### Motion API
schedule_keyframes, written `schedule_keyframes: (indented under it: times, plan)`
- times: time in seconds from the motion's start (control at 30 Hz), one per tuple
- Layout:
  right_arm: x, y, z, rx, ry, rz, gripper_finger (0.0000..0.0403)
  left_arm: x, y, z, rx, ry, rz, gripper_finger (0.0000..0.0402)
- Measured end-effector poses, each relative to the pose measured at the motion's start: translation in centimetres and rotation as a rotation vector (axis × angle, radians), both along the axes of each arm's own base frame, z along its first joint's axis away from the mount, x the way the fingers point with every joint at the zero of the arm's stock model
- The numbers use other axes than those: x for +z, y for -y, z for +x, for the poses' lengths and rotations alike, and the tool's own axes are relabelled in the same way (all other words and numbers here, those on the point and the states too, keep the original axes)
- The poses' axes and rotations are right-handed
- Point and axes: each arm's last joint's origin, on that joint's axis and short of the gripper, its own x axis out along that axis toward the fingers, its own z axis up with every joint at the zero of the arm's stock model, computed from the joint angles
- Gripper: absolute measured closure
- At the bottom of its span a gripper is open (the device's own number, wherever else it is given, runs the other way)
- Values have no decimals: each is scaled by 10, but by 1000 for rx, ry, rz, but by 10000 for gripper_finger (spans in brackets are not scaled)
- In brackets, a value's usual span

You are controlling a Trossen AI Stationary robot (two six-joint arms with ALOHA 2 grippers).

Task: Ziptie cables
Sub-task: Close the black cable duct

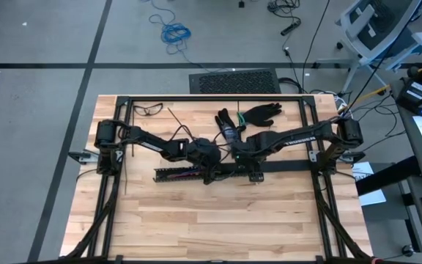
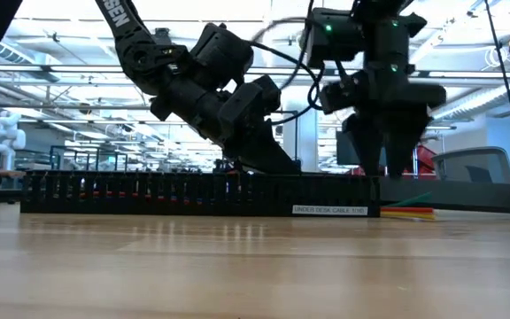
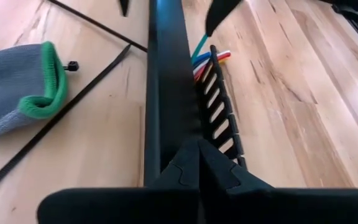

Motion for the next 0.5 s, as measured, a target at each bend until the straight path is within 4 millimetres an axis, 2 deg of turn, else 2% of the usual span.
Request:
schedule_keyframes:
  times: [0.33, 0.5]
  plan:
    - [-21, -38, -14, -82, -2, -150, 83, -1, -14, -3, -18, -18, -41, 401]
    - [-23, -45, -17, -130, 23, -243, 83, -1, -14, -3, -19, -19, -40, 401]
